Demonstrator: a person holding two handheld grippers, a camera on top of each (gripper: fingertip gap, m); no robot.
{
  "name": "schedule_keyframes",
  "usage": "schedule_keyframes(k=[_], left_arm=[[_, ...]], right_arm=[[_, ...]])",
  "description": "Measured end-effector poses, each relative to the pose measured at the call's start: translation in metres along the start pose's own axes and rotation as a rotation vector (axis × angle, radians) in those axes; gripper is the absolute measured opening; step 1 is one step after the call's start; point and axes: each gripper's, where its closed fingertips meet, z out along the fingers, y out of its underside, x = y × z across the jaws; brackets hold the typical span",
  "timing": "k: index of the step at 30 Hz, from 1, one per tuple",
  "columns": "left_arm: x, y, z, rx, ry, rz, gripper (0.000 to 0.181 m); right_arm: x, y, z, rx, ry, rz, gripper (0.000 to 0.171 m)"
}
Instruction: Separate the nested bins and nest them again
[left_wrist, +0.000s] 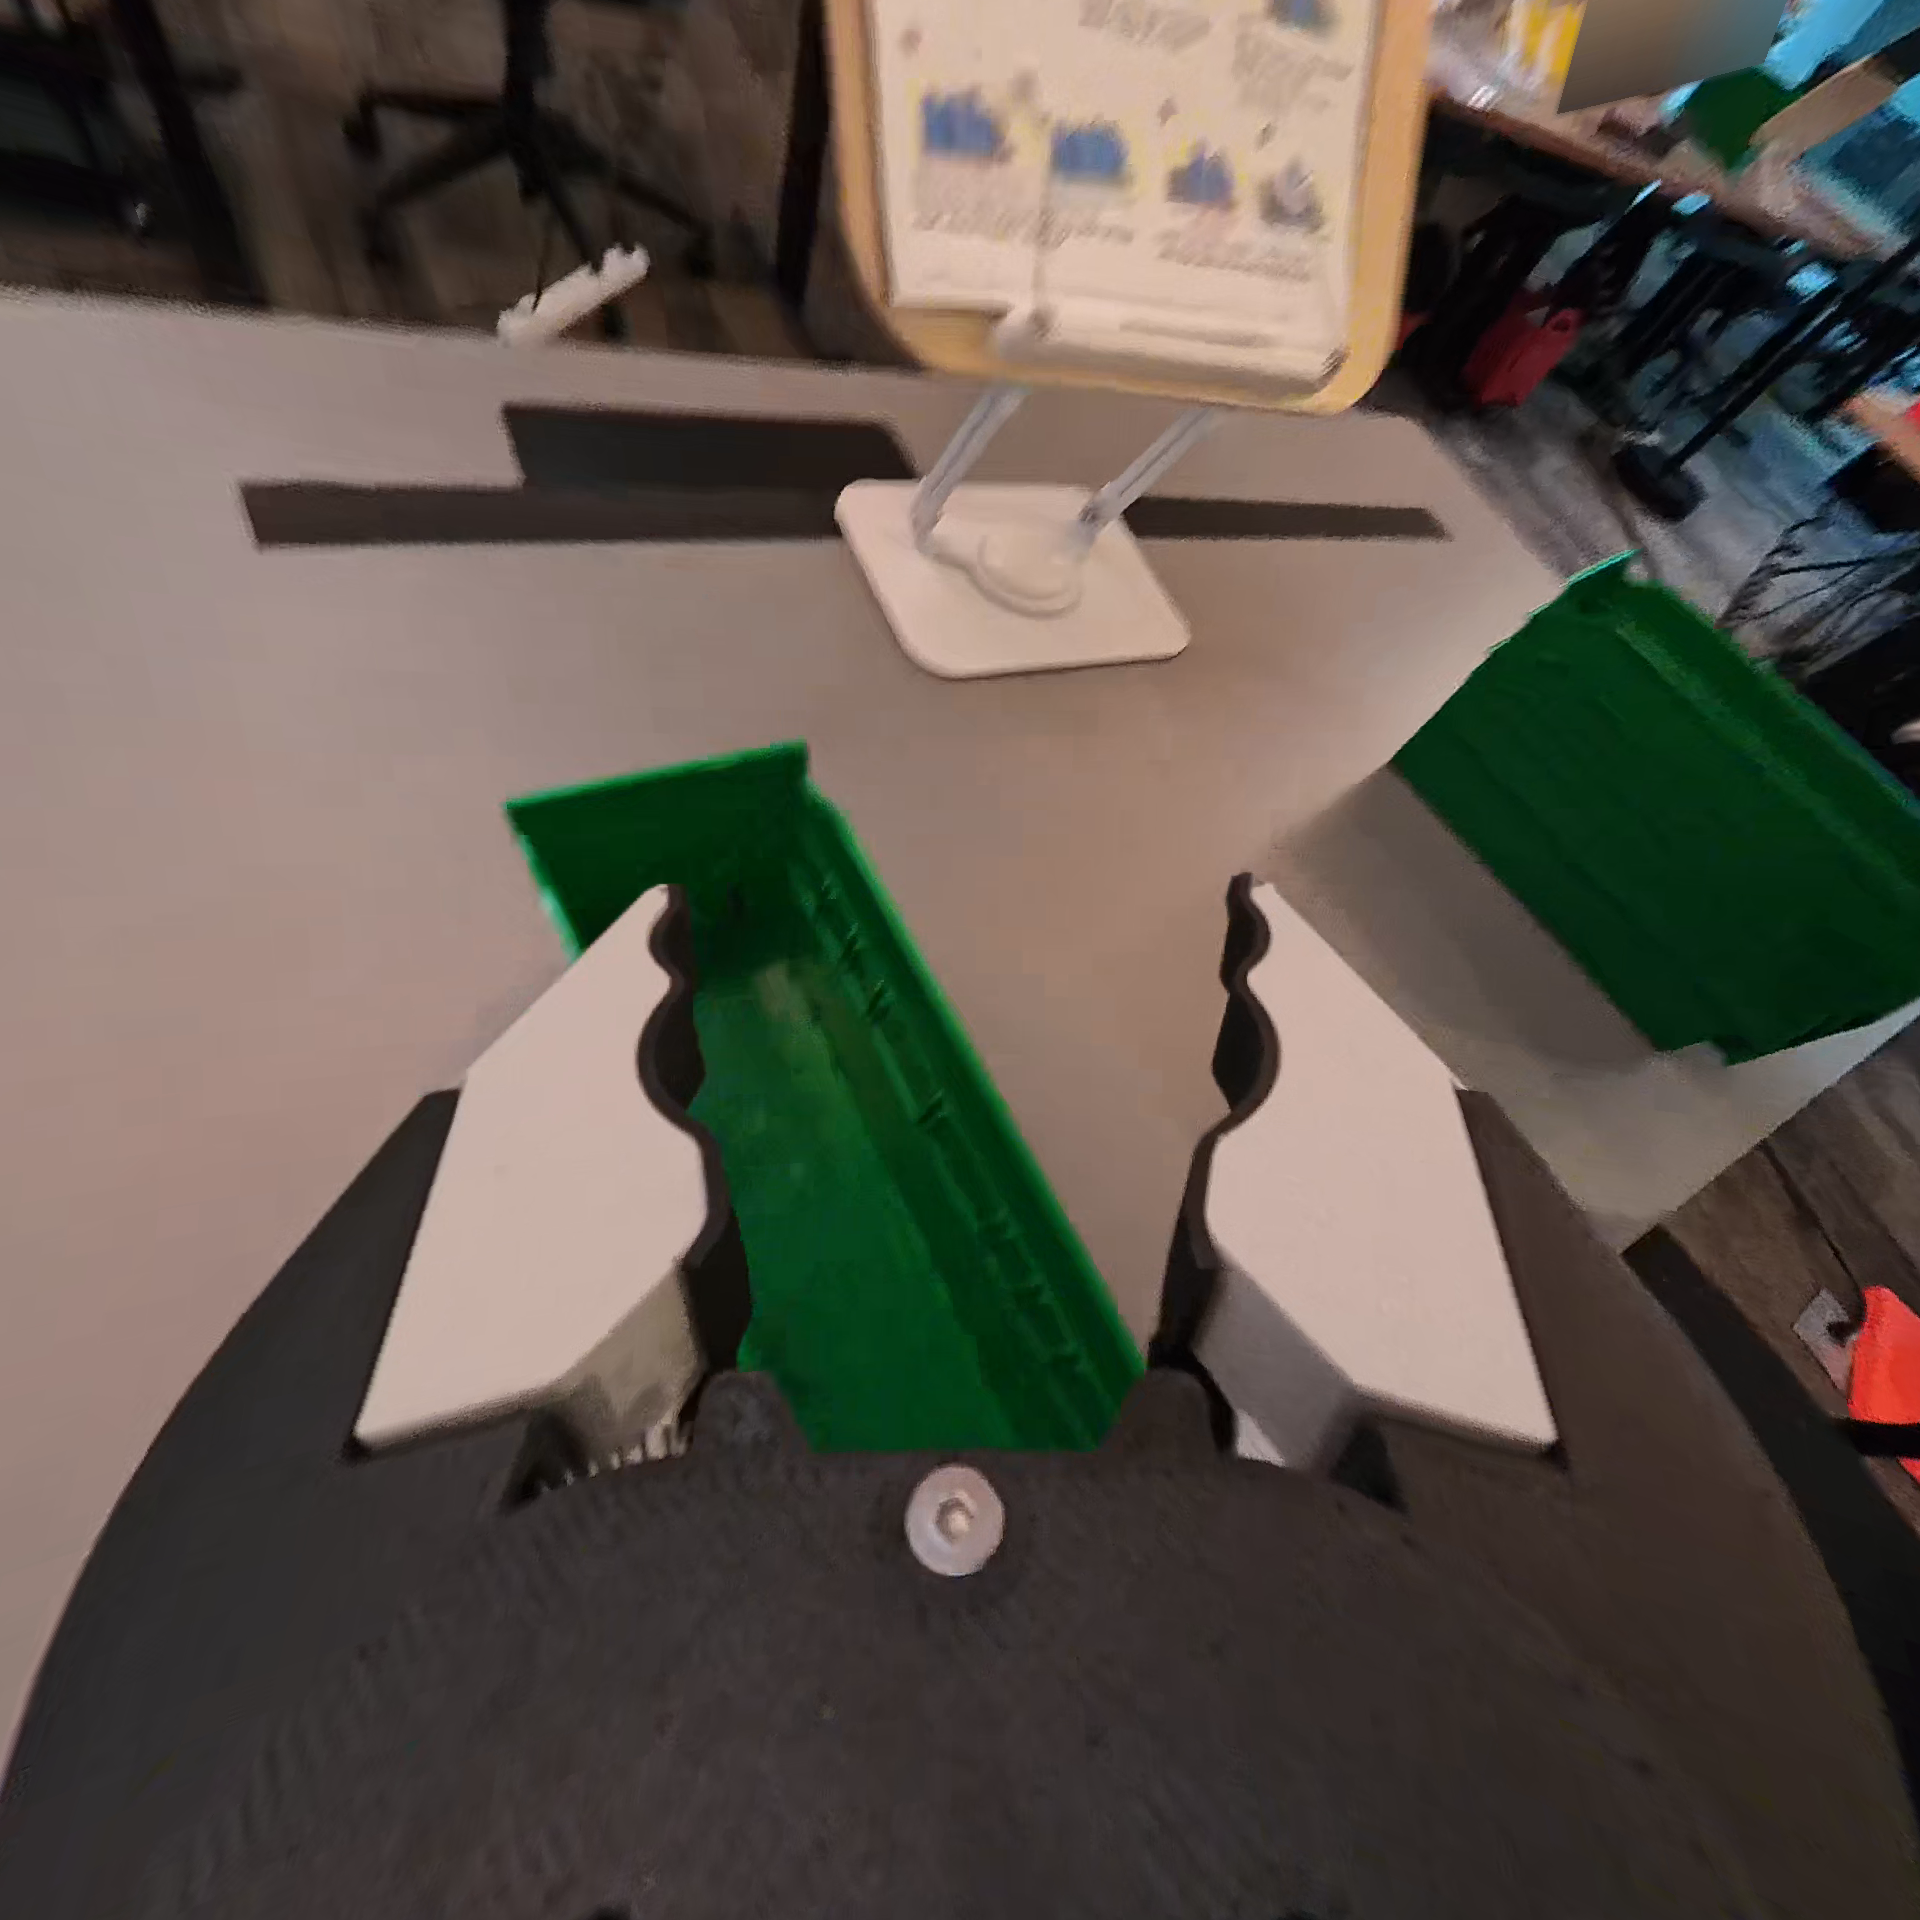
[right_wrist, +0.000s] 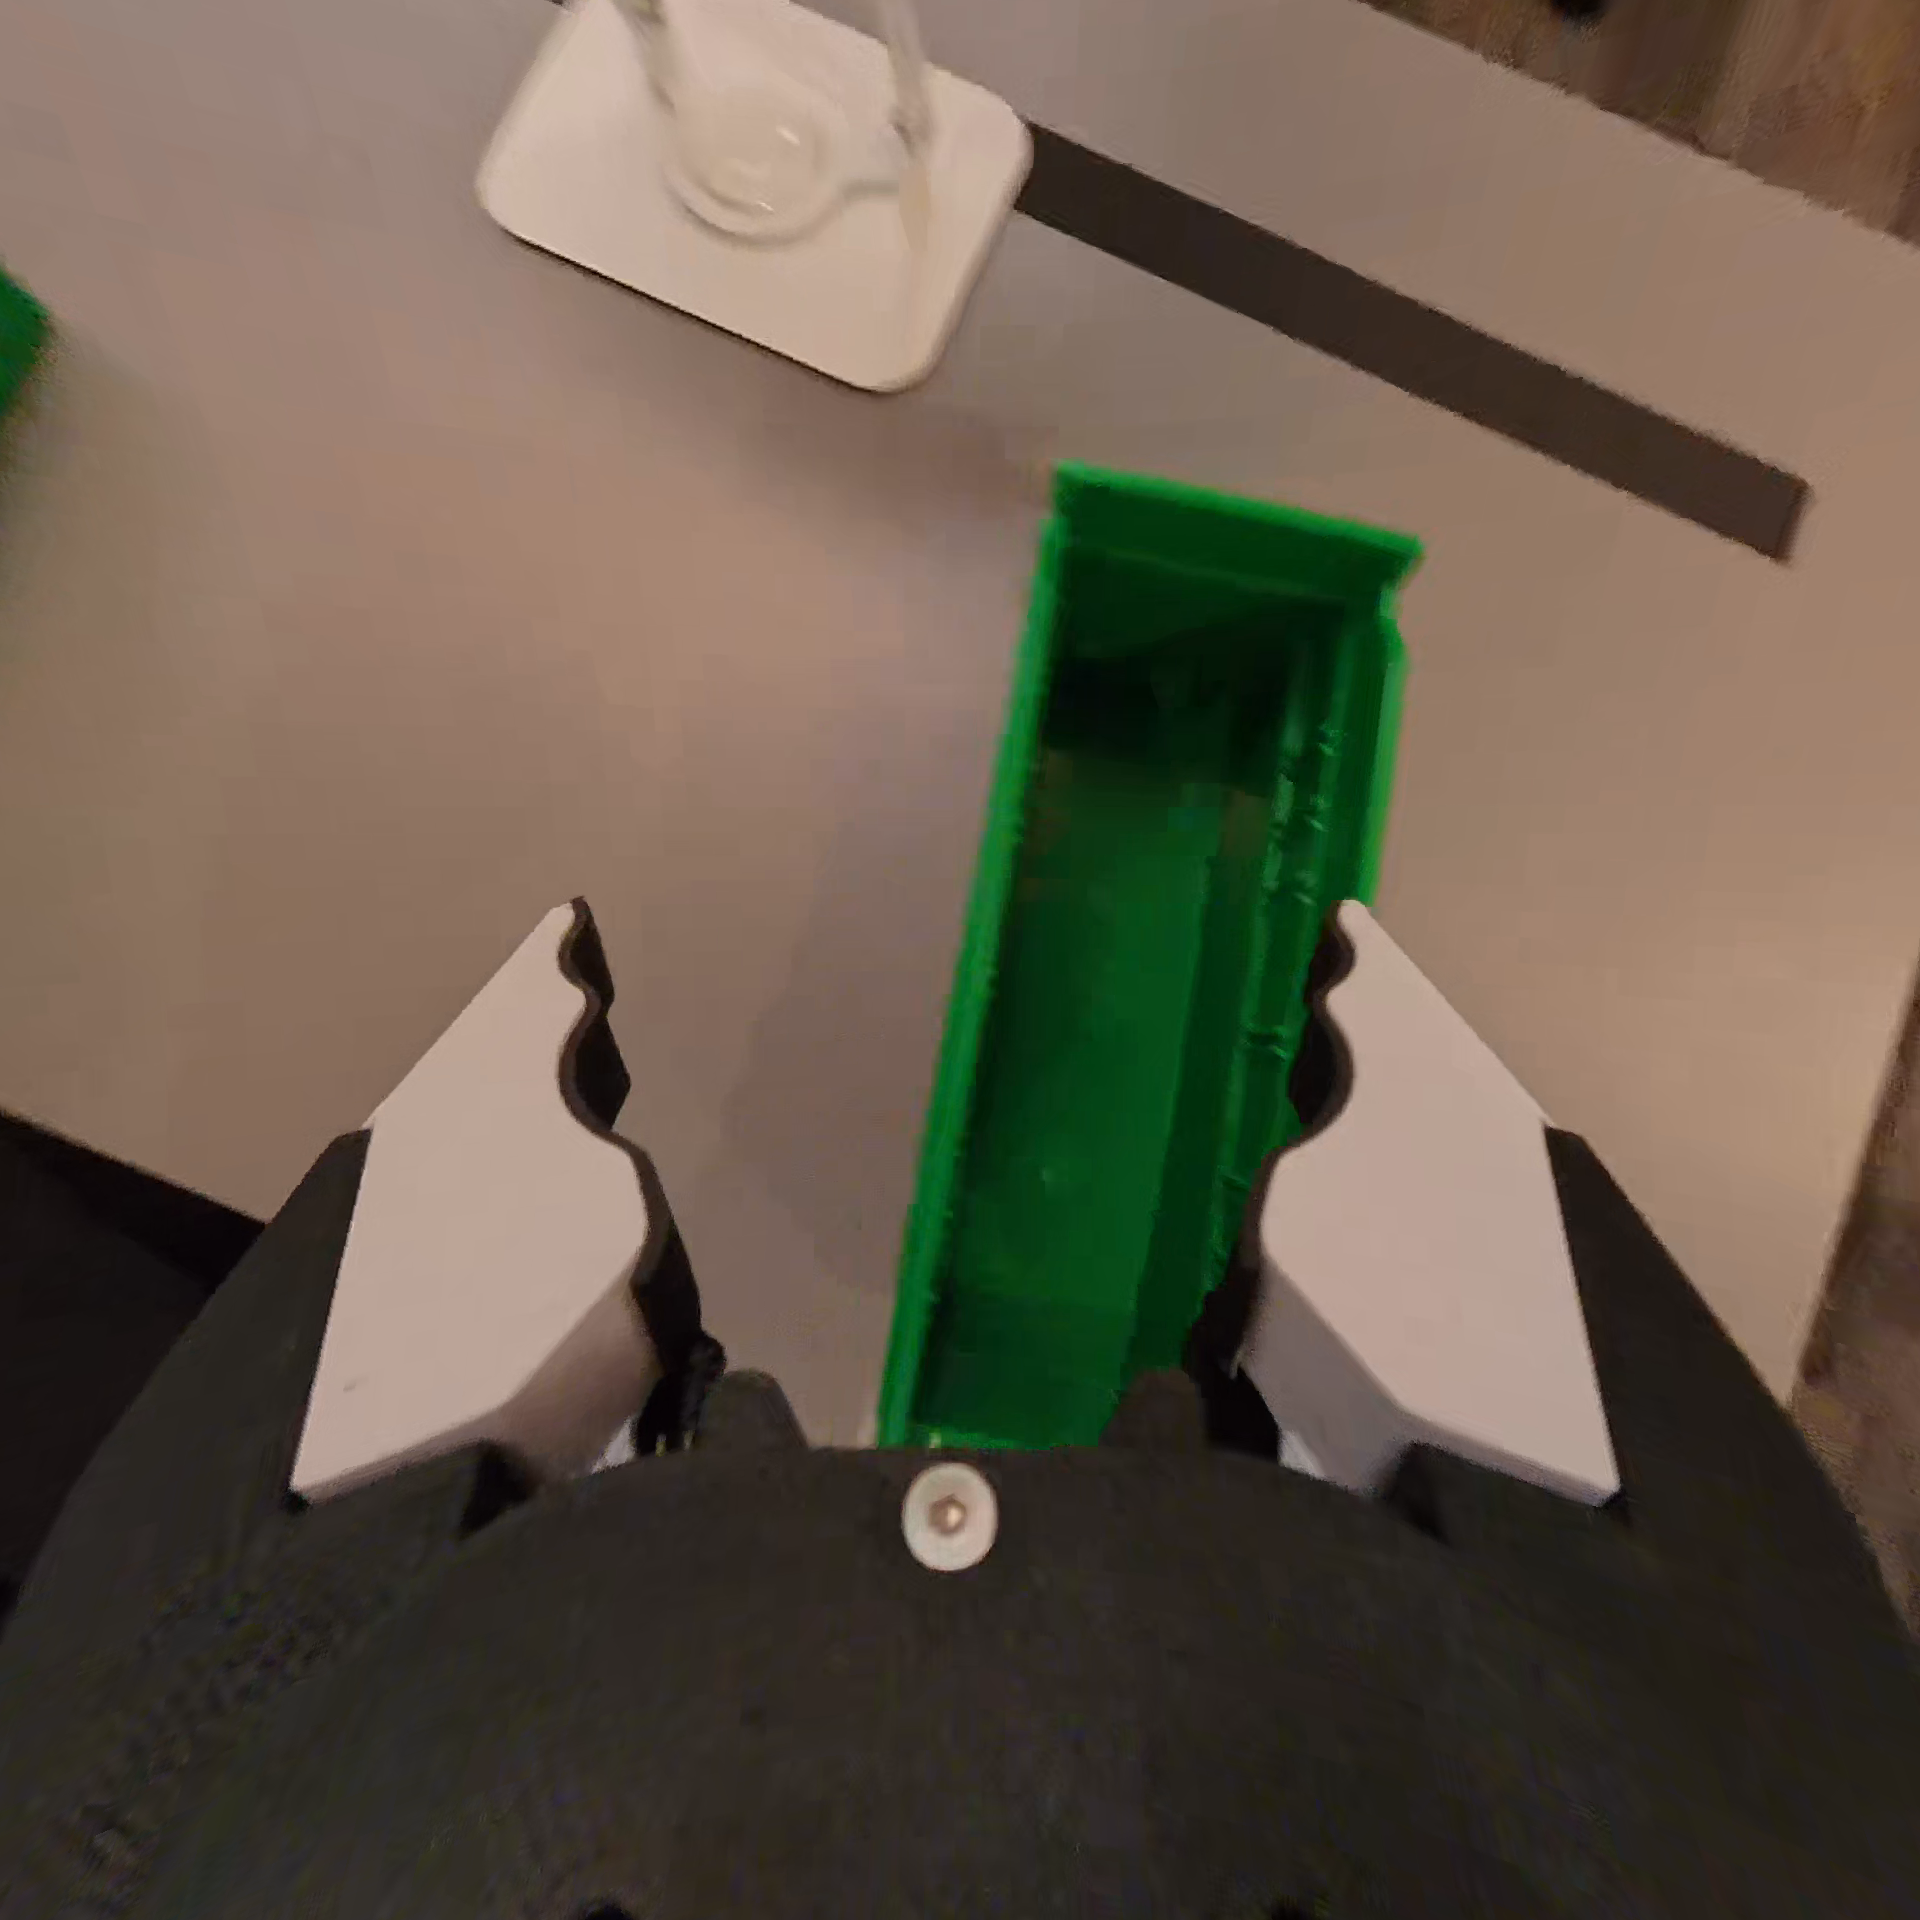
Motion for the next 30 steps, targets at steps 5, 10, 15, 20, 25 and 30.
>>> schedule_keyframes(k=[5, 10, 15, 20, 25, 30], left_arm=[[-0.036, 0.057, 0.003, -0.198, 0.019, -0.146, 0.101], [-0.046, 0.114, 0.027, -0.384, 0.054, -0.262, 0.101], [-0.031, 0.134, 0.051, -0.441, 0.118, -0.343, 0.096], [0.002, 0.131, 0.069, -0.455, 0.175, -0.410, 0.102], [0.058, 0.128, 0.093, -0.475, 0.280, -0.407, 0.114], [0.127, 0.120, 0.109, -0.470, 0.484, -0.449, 0.113]], right_arm=[[-0.096, -0.016, 0.010, 0.025, -0.169, -0.153, 0.118], [-0.187, -0.004, 0.043, -0.047, -0.360, -0.248, 0.114], [-0.239, 0.007, 0.066, -0.106, -0.440, -0.317, 0.112], [-0.266, 0.009, 0.081, -0.118, -0.510, -0.321, 0.116], [-0.292, 0.010, 0.086, -0.120, -0.583, -0.302, 0.119], [-0.295, 0.015, 0.091, -0.142, -0.556, -0.313, 0.130]])
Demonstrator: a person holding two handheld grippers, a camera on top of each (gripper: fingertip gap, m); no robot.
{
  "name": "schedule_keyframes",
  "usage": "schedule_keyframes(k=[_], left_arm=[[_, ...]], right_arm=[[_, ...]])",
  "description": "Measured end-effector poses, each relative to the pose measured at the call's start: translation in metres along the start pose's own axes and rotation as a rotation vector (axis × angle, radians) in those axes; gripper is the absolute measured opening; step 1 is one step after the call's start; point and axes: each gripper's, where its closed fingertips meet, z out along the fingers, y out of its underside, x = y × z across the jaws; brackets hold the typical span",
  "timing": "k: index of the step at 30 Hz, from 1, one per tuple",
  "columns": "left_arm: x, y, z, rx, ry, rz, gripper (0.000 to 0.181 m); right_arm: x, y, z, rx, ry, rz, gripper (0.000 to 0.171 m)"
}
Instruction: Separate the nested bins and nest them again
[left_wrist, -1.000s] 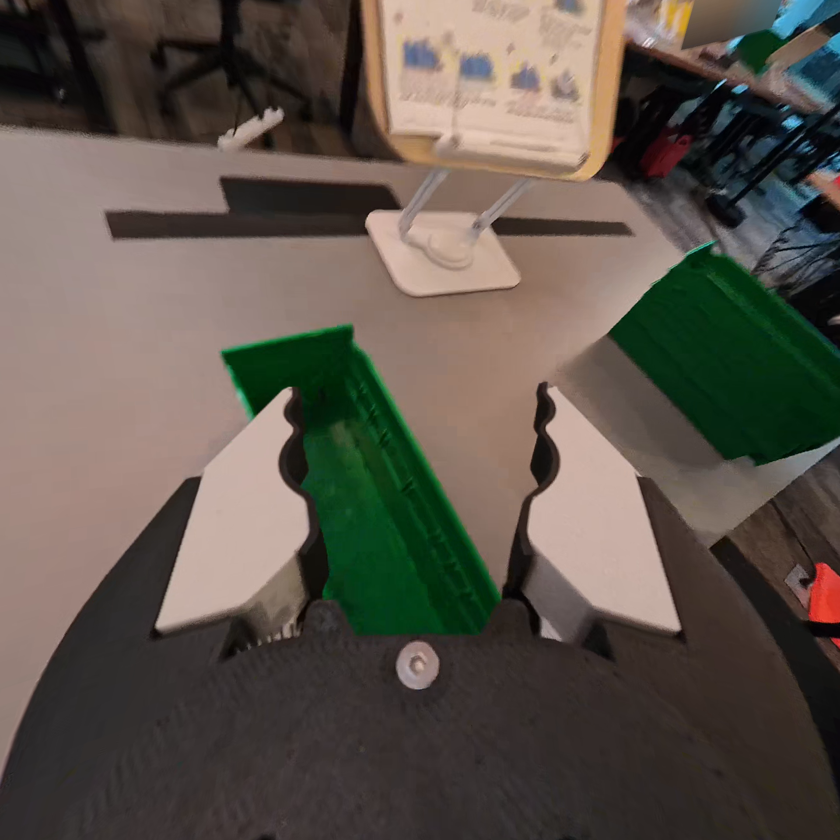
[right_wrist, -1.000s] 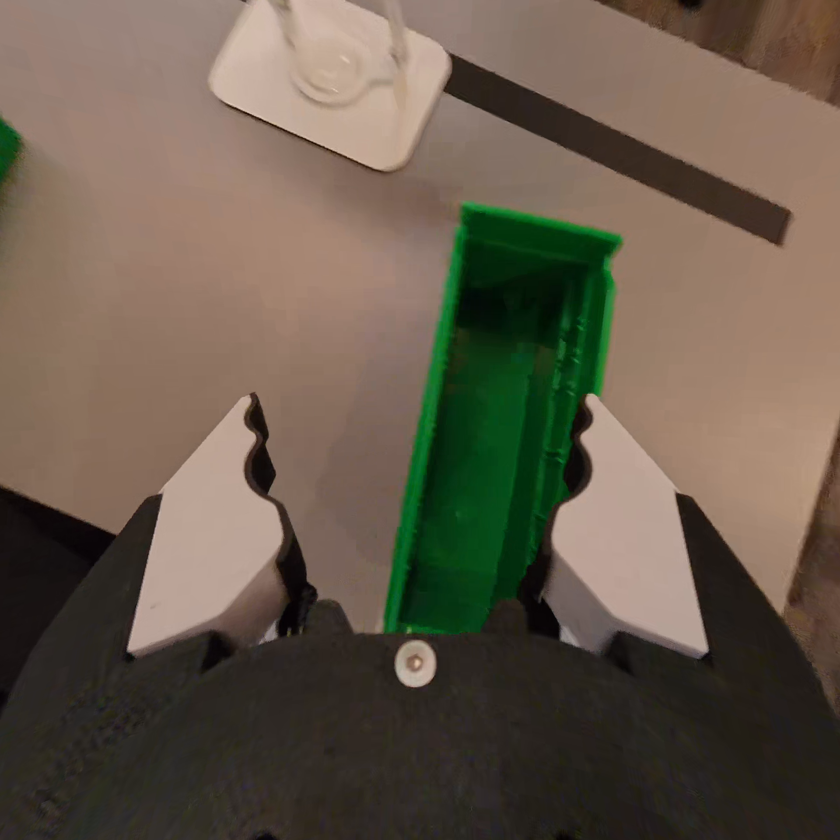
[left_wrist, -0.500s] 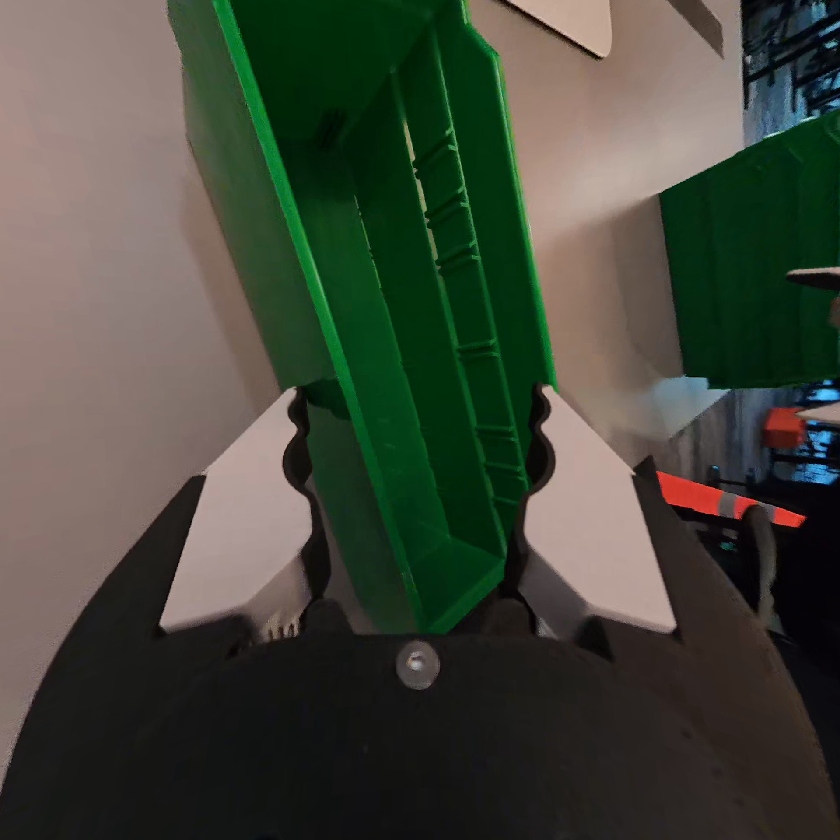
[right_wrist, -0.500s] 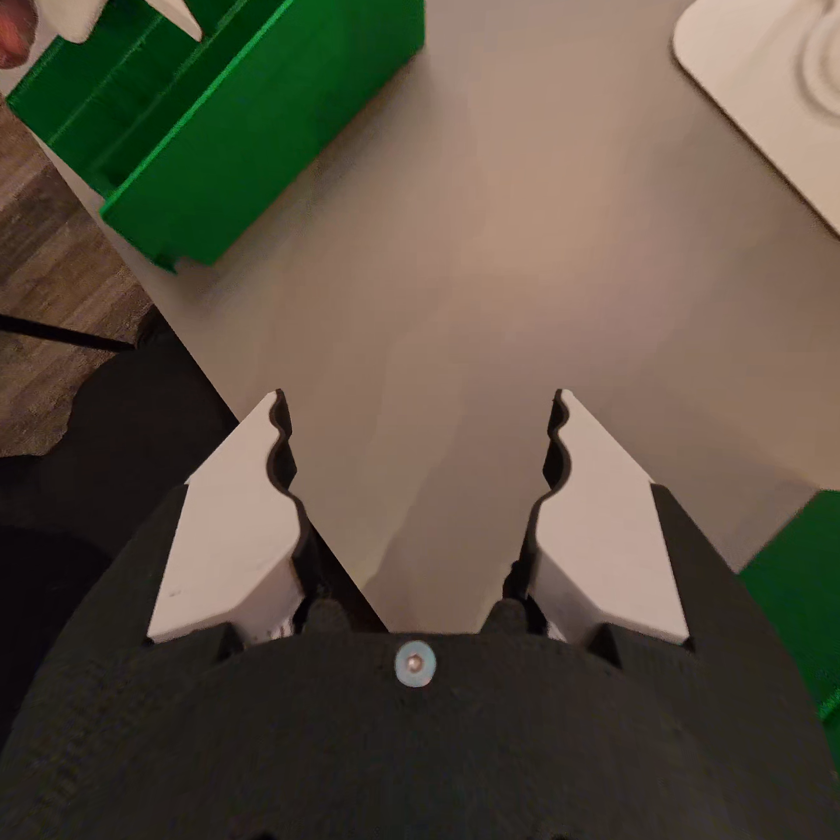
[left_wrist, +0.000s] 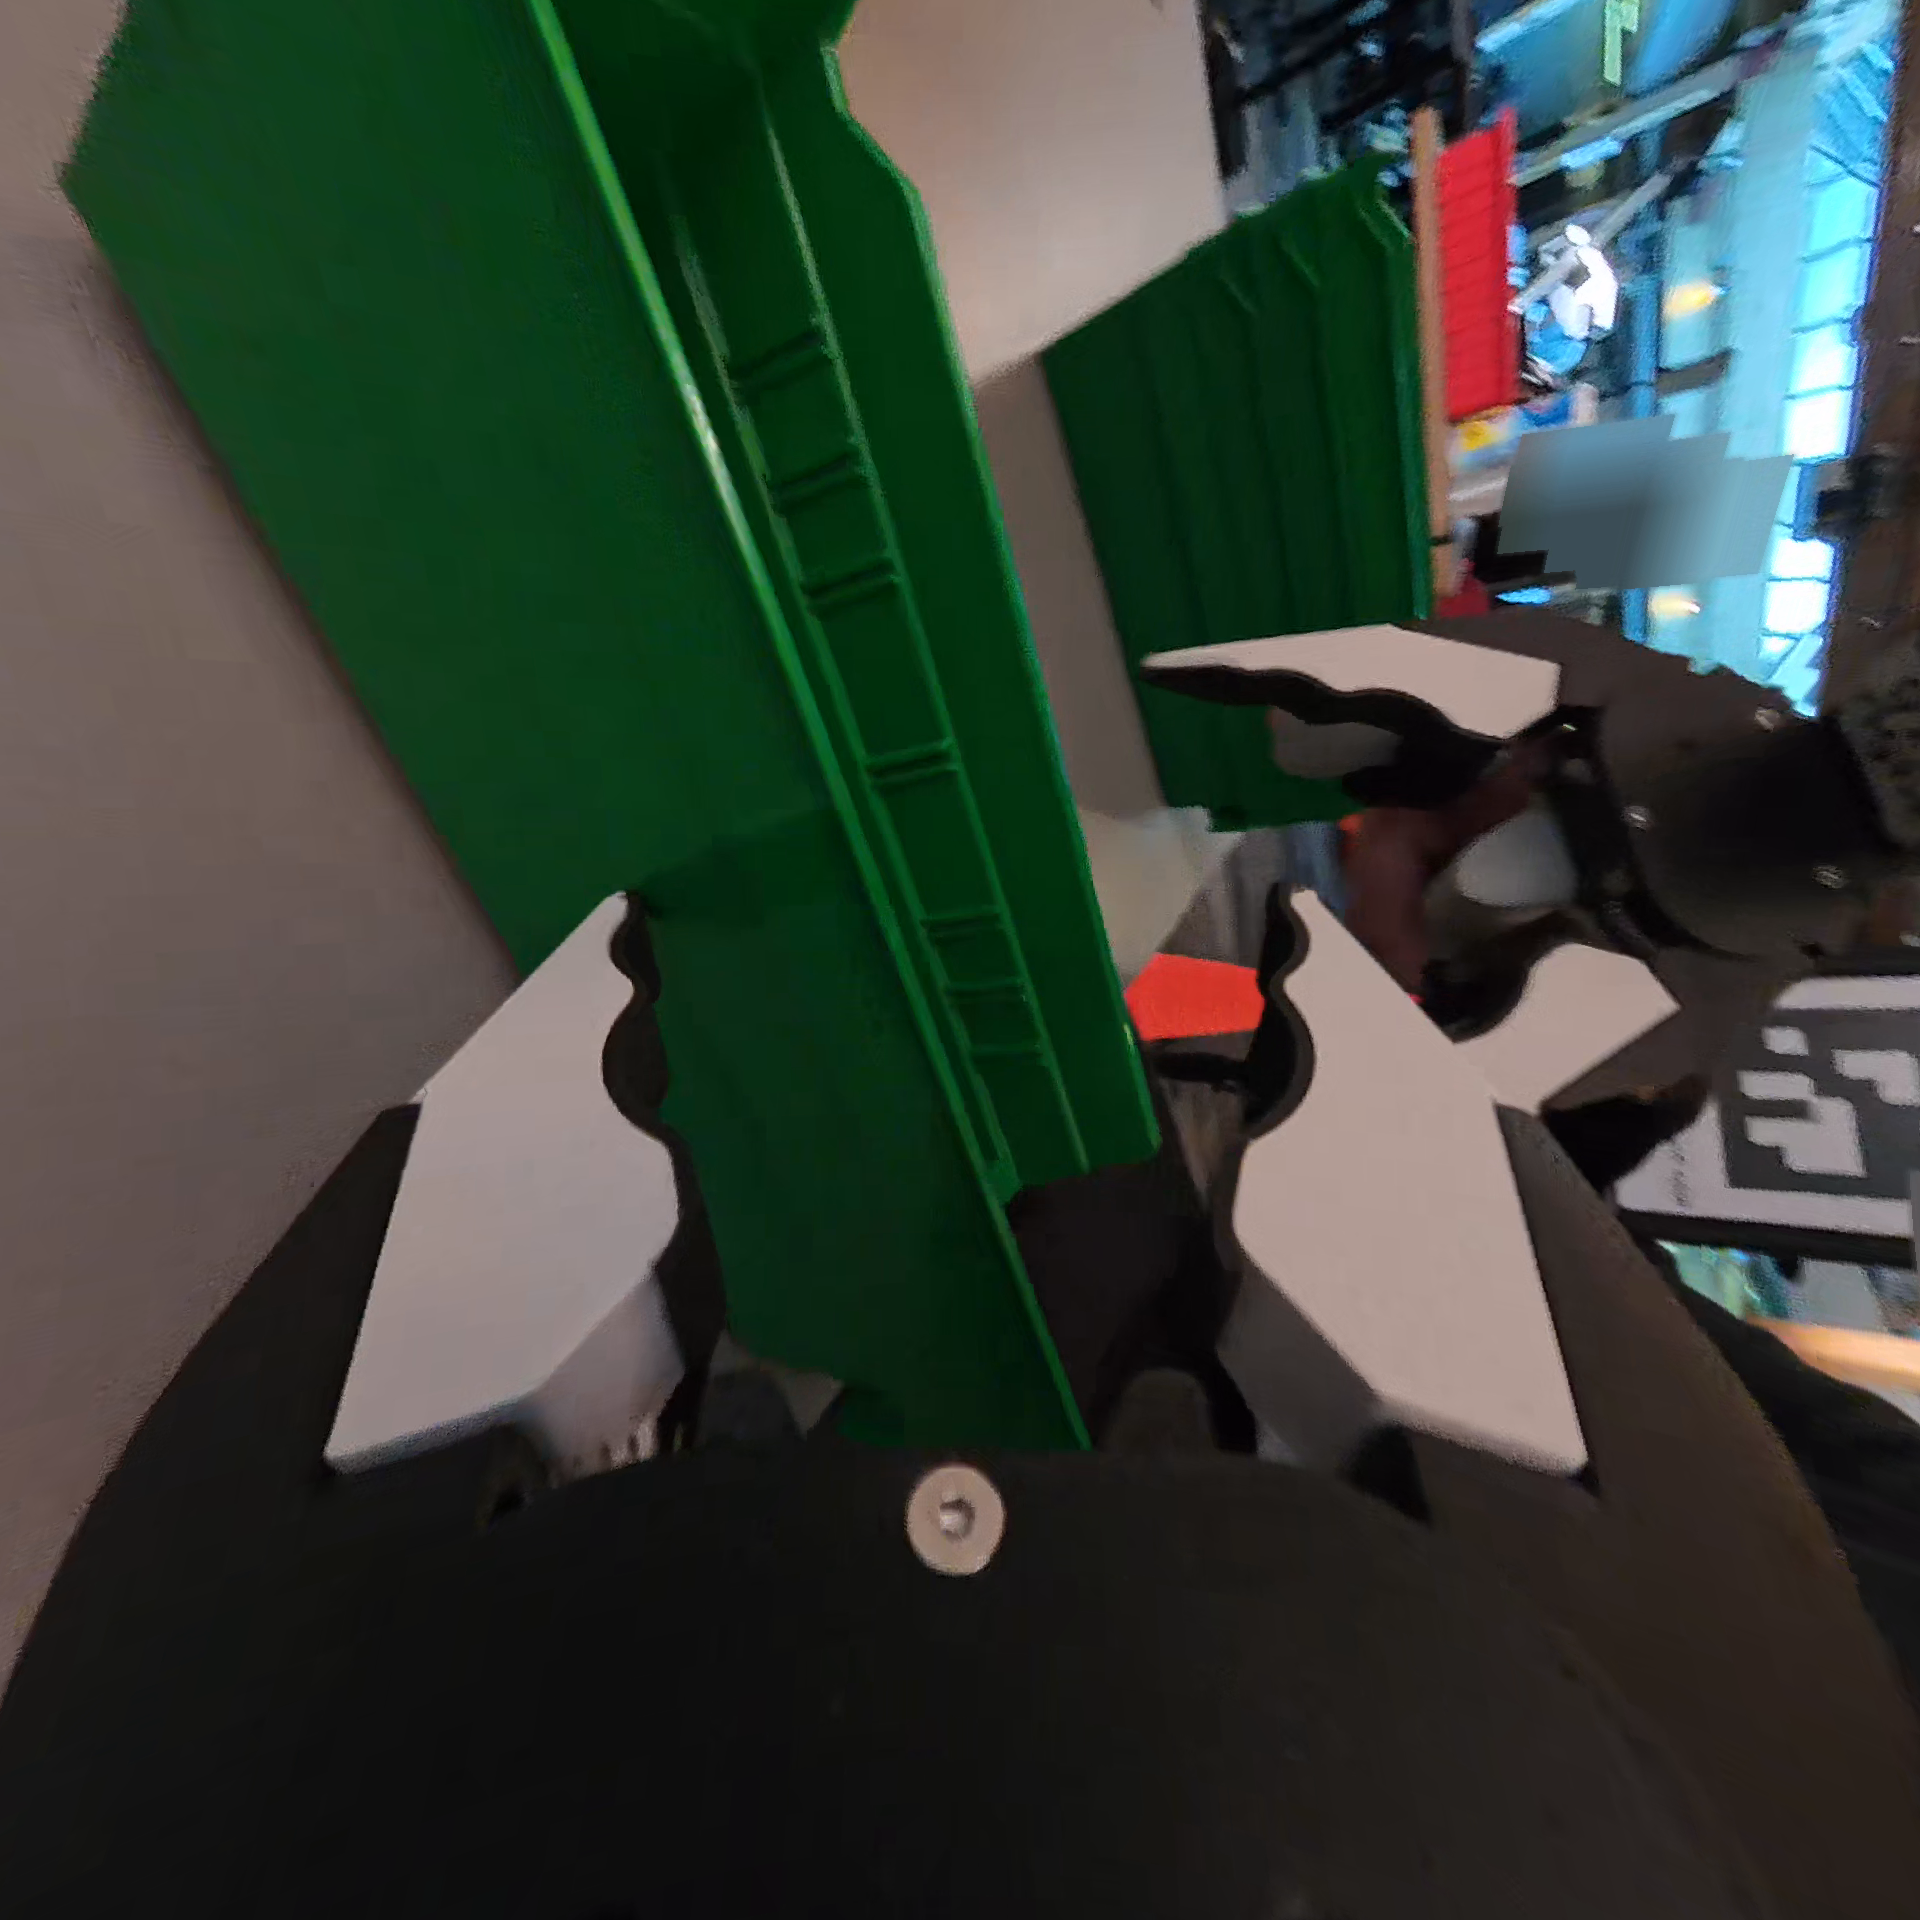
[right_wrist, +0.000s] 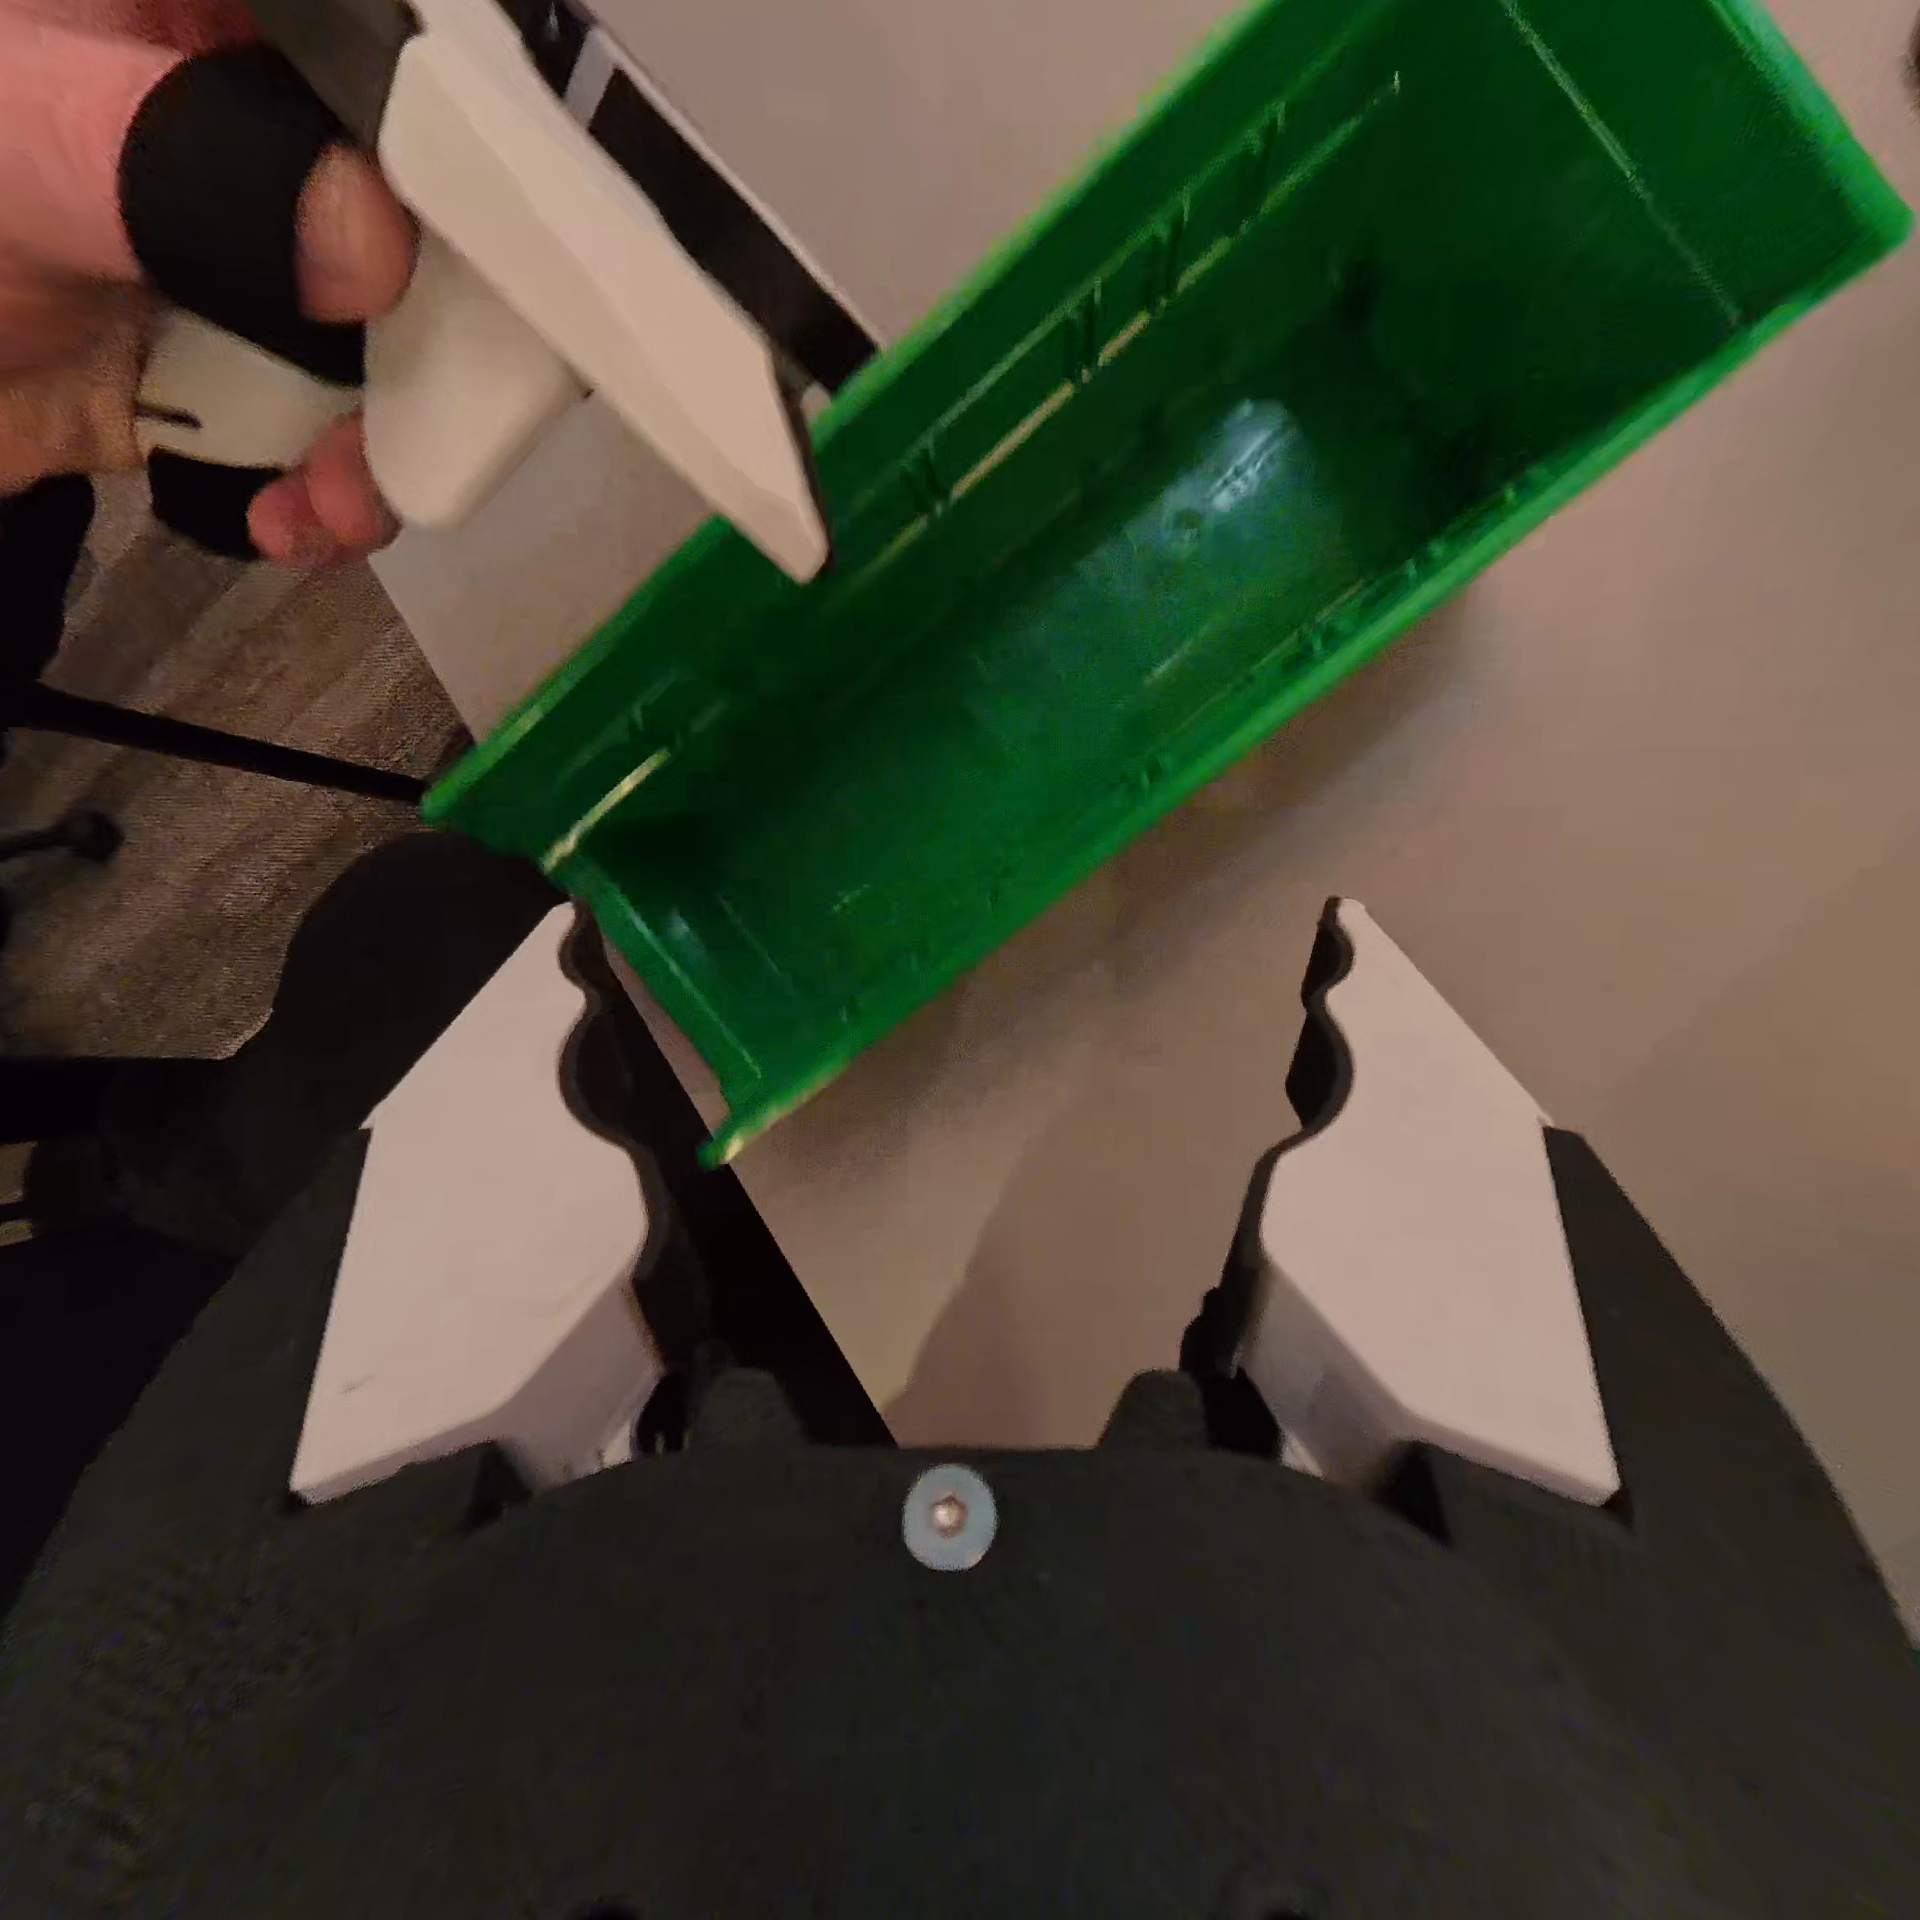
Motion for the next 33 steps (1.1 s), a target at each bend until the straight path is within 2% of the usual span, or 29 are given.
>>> schedule_keyframes(k=[3, 10, 15, 19, 21, 26, 30, 33], left_arm=[[0.027, 0.007, 0.017, -0.031, 0.119, -0.005, 0.109], [0.057, 0.026, 0.054, -0.098, 0.274, -0.059, 0.106], [0.085, 0.040, 0.077, -0.140, 0.429, -0.098, 0.109], [0.100, 0.047, 0.083, -0.166, 0.500, -0.070, 0.111], [0.096, 0.042, 0.082, -0.145, 0.471, -0.045, 0.109], [0.090, 0.026, 0.064, -0.081, 0.473, -0.036, 0.105], [0.084, 0.011, 0.046, -0.018, 0.455, -0.009, 0.103], [0.088, -0.005, 0.029, 0.072, 0.484, 0.040, 0.090]], right_arm=[[0.015, 0.011, -0.004, -0.032, 0.052, 0.047, 0.139], [0.037, 0.038, -0.010, -0.078, 0.070, 0.156, 0.155], [0.046, 0.057, -0.012, -0.147, 0.175, 0.141, 0.156], [0.070, 0.080, -0.012, -0.250, 0.287, 0.126, 0.155], [0.070, 0.087, -0.006, -0.265, 0.253, 0.133, 0.149], [0.077, 0.085, -0.009, -0.246, 0.250, 0.096, 0.119], [0.081, 0.083, -0.013, -0.235, 0.256, 0.071, 0.111], [0.085, 0.077, -0.022, -0.199, 0.227, 0.090, 0.107]])
